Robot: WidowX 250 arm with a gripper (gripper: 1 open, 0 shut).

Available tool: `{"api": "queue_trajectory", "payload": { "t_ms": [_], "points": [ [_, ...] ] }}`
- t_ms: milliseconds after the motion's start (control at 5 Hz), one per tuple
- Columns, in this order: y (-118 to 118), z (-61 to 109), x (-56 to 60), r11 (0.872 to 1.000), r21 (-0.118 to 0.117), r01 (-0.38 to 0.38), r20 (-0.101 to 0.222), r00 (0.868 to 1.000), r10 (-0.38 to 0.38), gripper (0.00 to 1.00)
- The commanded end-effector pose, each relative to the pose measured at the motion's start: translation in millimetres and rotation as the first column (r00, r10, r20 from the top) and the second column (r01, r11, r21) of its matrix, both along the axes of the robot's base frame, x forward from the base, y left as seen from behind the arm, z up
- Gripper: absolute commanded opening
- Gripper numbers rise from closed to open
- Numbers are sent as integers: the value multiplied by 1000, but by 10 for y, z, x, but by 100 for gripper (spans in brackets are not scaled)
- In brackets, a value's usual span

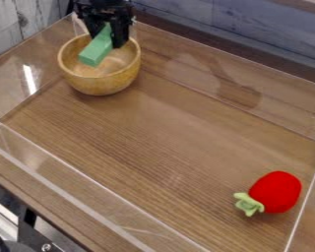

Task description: Remove the green block from the brown bowl and put it on the table

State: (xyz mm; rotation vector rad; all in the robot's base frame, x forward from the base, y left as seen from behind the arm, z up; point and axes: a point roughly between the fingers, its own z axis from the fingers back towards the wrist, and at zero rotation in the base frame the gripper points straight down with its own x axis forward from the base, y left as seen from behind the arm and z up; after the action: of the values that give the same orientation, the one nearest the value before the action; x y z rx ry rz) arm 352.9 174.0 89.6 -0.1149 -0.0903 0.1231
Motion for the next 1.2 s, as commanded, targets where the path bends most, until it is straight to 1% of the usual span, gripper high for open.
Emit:
{"api": "queue_trajectory", "payload": {
  "t_ms": [0,200,400,600,800,1000],
  "points": [
    [-3,432,-20,999,38,1,88,996,-5,0],
    [-178,535,-80,999,18,36,88,995,-37,0],
    [-476,661,-135,996,-12,88,90,992,-87,0],
    [-729,728,-219,989,-34,144,83,987,-141,0],
    [-1079,692,-334,974,-52,222,63,974,-219,0],
    [-1429,524,-449,952,-63,299,43,954,-297,0]
  ]
}}
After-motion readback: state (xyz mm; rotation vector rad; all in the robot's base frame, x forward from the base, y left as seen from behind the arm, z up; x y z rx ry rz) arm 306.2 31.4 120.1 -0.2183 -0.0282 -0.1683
